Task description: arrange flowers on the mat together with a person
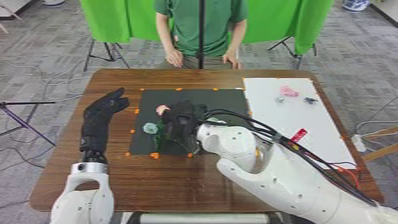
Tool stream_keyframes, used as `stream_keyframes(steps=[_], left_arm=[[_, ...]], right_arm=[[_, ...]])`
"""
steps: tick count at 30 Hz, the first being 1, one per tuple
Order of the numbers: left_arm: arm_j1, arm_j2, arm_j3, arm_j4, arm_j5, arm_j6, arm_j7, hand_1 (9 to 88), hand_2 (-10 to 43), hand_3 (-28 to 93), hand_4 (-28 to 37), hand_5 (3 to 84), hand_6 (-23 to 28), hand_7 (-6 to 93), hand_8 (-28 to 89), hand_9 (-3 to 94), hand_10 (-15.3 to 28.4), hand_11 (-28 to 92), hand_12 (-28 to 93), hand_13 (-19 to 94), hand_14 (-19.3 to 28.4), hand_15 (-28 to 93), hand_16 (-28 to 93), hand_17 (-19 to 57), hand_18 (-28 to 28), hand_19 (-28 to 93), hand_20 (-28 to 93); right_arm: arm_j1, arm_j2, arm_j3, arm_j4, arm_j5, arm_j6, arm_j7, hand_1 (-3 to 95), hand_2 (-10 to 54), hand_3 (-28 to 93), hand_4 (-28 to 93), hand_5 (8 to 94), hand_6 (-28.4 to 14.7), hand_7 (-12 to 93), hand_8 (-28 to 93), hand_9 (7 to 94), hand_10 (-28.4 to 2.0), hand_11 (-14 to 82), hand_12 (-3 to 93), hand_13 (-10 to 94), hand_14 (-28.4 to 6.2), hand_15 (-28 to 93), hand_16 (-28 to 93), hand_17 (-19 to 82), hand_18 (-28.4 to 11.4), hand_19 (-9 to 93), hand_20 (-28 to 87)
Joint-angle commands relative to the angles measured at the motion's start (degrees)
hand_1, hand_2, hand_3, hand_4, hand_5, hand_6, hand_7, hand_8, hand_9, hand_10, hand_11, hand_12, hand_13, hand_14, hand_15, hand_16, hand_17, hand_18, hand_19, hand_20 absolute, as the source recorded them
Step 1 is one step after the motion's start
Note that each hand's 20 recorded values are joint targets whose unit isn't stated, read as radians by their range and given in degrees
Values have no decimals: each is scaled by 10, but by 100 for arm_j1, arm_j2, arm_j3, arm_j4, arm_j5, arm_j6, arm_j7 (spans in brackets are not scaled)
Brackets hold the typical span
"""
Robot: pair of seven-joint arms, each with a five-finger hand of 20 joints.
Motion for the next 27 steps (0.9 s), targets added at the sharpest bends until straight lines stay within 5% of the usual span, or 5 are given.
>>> stream_keyframes(steps=[1,5,13,17,27], left_arm=[[41,-39,6,14,8,-28,-2,262,29,668,-194,492,33,123,-54,473,135,198,157,381,179,239,31,59,142,153,216],[60,-47,-1,14,2,-15,24,262,29,667,-194,491,33,122,-54,473,135,197,158,381,179,238,31,59,142,152,215],[60,-58,-7,6,0,-56,7,262,28,667,-193,491,34,121,-54,473,134,197,158,381,179,238,32,60,142,150,214],[123,-62,-47,-34,7,-57,0,262,28,668,-193,492,34,122,-54,473,134,196,157,381,179,238,32,63,140,153,216],[100,-72,-64,-21,-10,-84,25,263,27,668,-193,493,34,121,-54,474,135,198,157,382,180,239,31,69,137,151,217]], right_arm=[[1,47,72,-87,-93,-7,-79,410,-95,717,-222,542,42,134,-115,676,-89,96,133,889,-32,387,363,424,-195,789,500],[-121,36,326,-128,-28,56,-51,401,-95,716,-220,516,32,127,-103,633,-107,90,139,866,-38,377,368,400,-199,776,502],[-1526,274,2161,-882,1800,1817,100,318,-95,700,-180,535,14,122,-91,637,-122,92,156,825,-63,368,357,359,-210,734,505],[-2678,129,3420,-1187,3985,2582,-803,258,-61,685,-149,580,0,122,-85,649,-136,93,166,722,-115,310,324,300,-206,612,467],[-4710,-1223,5543,-1166,8505,2133,-2812,122,38,741,-159,506,2,93,-75,501,-142,63,142,390,-140,108,239,222,-154,117,329]])
